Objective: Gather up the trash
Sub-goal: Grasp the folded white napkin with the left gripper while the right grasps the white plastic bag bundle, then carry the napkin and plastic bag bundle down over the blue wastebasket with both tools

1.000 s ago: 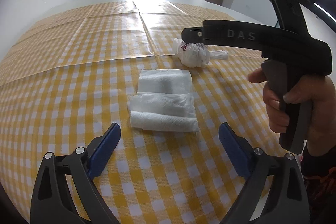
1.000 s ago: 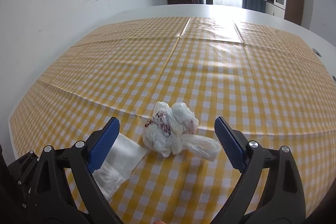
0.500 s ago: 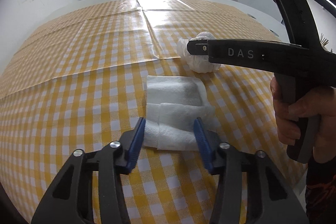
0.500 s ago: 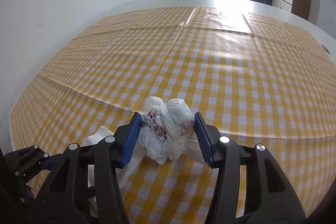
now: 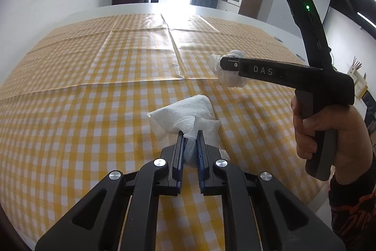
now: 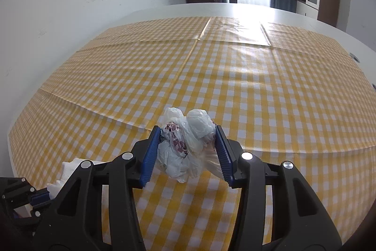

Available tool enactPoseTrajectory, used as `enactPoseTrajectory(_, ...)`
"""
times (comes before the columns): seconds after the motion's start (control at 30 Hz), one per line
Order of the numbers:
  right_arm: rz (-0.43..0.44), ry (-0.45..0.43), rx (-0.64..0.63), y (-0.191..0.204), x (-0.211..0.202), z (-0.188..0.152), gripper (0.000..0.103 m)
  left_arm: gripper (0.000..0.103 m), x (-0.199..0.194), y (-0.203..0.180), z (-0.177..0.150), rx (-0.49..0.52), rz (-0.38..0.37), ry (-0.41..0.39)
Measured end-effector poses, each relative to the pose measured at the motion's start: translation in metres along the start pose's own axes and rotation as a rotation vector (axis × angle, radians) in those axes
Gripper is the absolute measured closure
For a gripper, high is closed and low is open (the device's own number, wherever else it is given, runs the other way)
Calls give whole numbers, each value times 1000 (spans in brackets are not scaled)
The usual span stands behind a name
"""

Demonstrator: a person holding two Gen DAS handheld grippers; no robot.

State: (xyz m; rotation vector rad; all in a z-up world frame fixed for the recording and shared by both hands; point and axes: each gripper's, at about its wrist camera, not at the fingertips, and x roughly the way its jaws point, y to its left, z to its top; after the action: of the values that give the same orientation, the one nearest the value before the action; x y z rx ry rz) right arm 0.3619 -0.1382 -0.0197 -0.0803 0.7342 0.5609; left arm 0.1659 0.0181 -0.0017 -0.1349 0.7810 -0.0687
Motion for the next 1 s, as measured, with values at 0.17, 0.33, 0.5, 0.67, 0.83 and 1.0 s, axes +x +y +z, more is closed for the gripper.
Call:
enactPoseTrajectory(0.17,16,-59,-26,18,-48,-15,59,94,-38,0,-17,-14,-32,-48)
enactPoseTrajectory(0.33,0,-91,-36,25,-90,-47,59,94,-70,-1,-43,-44,-75,-120)
enactPoseTrajectory(0.5,-5,-106,-50,34,-122,-80,59,94,-95,-1,-71,-50,-81,-145)
enactPoseTrajectory(0.67,27,-128,-52,45,-153,-114,59,95,-111,-5,-94,-47,-96,-154)
enactPoseTrajectory(0.83,60,-132,-54,57,-175,-149,59,95,-129,-18,-118,-24,-104,-161)
enactPoseTrajectory(1.0,80,-109,-89,69,-196,-196,59,95,-142,-30,-146,4,-112,-146)
